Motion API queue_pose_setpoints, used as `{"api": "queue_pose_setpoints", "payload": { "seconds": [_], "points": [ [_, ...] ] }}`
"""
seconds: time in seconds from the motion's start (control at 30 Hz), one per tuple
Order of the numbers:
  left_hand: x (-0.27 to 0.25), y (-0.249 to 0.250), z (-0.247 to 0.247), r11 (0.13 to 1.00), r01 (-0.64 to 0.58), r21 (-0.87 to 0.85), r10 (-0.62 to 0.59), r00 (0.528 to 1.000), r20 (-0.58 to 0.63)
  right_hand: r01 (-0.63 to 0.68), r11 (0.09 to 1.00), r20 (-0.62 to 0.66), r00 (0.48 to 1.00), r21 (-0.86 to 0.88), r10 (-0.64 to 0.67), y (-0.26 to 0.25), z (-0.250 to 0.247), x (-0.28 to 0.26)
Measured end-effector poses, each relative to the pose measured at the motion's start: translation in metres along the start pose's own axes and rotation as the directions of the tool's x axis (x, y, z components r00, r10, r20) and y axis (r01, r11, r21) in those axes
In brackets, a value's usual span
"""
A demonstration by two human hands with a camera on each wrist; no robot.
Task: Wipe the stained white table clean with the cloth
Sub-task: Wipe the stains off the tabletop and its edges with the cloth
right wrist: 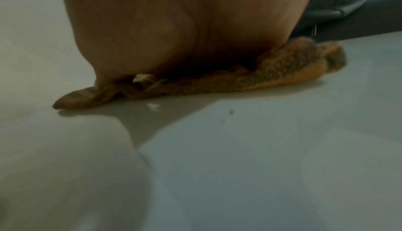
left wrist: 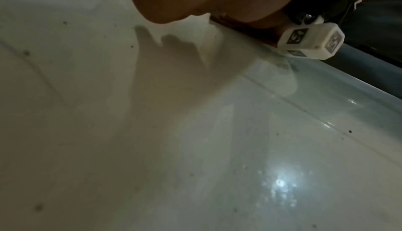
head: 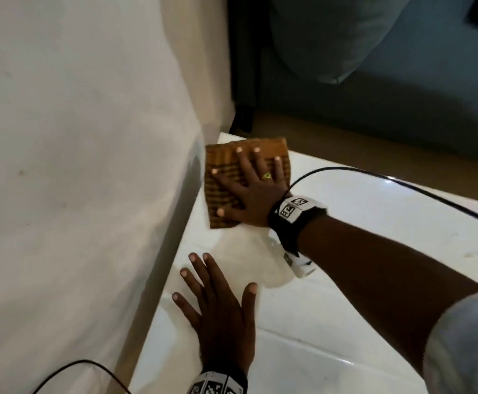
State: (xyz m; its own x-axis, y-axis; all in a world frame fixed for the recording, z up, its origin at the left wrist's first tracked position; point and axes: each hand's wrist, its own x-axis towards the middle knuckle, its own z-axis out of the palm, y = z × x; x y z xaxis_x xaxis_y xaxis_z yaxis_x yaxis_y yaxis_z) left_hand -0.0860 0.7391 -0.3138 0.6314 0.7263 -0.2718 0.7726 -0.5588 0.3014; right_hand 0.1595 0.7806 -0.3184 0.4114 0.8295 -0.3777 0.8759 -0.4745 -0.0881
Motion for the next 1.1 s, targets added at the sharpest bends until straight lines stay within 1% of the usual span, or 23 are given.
{"api": "queue_pose_setpoints", "payload": {
  "seconds": [0.07,0.1,0.13,0.17,0.23,0.3,0.37,0.43,0.47,0.5,0.57,0.63,0.67,0.7,0.73,0.77,0.8,0.83,0.87,0.93,0.97,1.03,1.1],
  "points": [
    [0.001,0.004,-0.002,1.000,-0.016,0.001,0.016,1.000,0.019,0.109,0.993,-0.035,0.993,-0.038,-0.110,-0.008,0.017,-0.050],
    [0.001,0.011,-0.001,1.000,-0.028,0.001,0.028,0.999,0.035,0.125,0.991,-0.025,0.992,-0.039,-0.126,0.000,0.027,-0.086],
    [0.001,0.016,-0.001,0.999,-0.038,0.007,0.038,0.998,0.043,0.115,0.993,-0.018,0.993,-0.036,-0.115,0.011,0.037,-0.120],
    [0.000,0.028,0.001,0.998,-0.058,0.008,0.057,0.996,0.067,0.069,0.997,0.012,0.998,-0.031,-0.069,0.032,0.043,-0.153],
    [-0.004,0.050,0.007,0.994,-0.110,0.026,0.106,0.987,0.120,-0.056,0.998,0.040,0.998,0.012,0.055,0.079,0.046,-0.185],
    [-0.009,0.073,0.016,0.982,-0.177,0.062,0.166,0.974,0.157,-0.186,0.981,0.063,0.981,0.062,0.182,0.119,0.039,-0.174],
    [-0.014,0.088,0.026,0.973,-0.201,0.113,0.180,0.969,0.172,-0.270,0.955,0.056,0.963,0.121,0.265,0.137,0.030,-0.140],
    [-0.017,0.092,0.034,0.973,-0.177,0.147,0.156,0.978,0.141,-0.300,0.945,0.031,0.954,0.128,0.299,0.136,0.025,-0.112],
    [-0.016,0.088,0.035,0.972,-0.172,0.160,0.153,0.980,0.128,-0.291,0.950,0.012,0.957,0.117,0.291,0.130,0.025,-0.104],
    [-0.019,0.090,0.039,0.966,-0.186,0.178,0.167,0.979,0.120,-0.271,0.957,-0.012,0.962,0.102,0.273,0.127,0.028,-0.113],
    [-0.020,0.082,0.041,0.956,-0.207,0.209,0.189,0.977,0.099,-0.163,0.984,-0.070,0.983,0.070,0.167,0.115,0.044,-0.152],
    [-0.021,0.083,0.045,0.950,-0.204,0.238,0.192,0.979,0.073,-0.085,0.995,-0.062,0.994,0.059,0.089,0.118,0.066,-0.219],
    [-0.021,0.085,0.047,0.948,-0.200,0.247,0.191,0.980,0.059,-0.088,0.994,-0.035,0.995,0.062,0.091,0.131,0.076,-0.252],
    [-0.022,0.085,0.048,0.949,-0.192,0.249,0.187,0.981,0.044,-0.111,0.991,-0.019,0.993,0.075,0.113,0.149,0.080,-0.276],
    [-0.022,0.085,0.049,0.949,-0.189,0.254,0.187,0.982,0.031,-0.175,0.981,-0.013,0.984,0.088,0.177,0.172,0.081,-0.289],
    [-0.022,0.087,0.050,0.946,-0.188,0.262,0.189,0.982,0.021,-0.259,0.960,0.000,0.965,0.106,0.261,0.197,0.079,-0.290],
    [-0.022,0.087,0.051,0.943,-0.189,0.274,0.192,0.981,0.016,-0.342,0.931,0.023,0.940,0.126,0.342,0.218,0.074,-0.281],
    [-0.022,0.087,0.051,0.940,-0.190,0.283,0.193,0.981,0.017,-0.396,0.905,0.046,0.918,0.156,0.394,0.233,0.067,-0.265],
    [-0.022,0.085,0.050,0.939,-0.190,0.288,0.193,0.981,0.020,-0.419,0.891,0.045,0.907,0.176,0.418,0.239,0.061,-0.244],
    [-0.022,0.085,0.051,0.934,-0.188,0.305,0.193,0.981,0.014,-0.416,0.889,0.044,0.909,0.192,0.416,0.231,0.054,-0.205],
    [-0.022,0.084,0.051,0.932,-0.187,0.310,0.193,0.981,0.009,-0.396,0.898,0.023,0.917,0.193,0.399,0.218,0.054,-0.195],
    [-0.024,0.086,0.053,0.934,-0.185,0.307,0.194,0.981,0.001,-0.313,0.935,-0.052,0.944,0.168,0.325,0.182,0.060,-0.206],
    [-0.024,0.086,0.052,0.936,-0.179,0.304,0.189,0.982,-0.006,-0.195,0.966,-0.109,0.970,0.168,0.215,0.147,0.079,-0.253]
  ]
}}
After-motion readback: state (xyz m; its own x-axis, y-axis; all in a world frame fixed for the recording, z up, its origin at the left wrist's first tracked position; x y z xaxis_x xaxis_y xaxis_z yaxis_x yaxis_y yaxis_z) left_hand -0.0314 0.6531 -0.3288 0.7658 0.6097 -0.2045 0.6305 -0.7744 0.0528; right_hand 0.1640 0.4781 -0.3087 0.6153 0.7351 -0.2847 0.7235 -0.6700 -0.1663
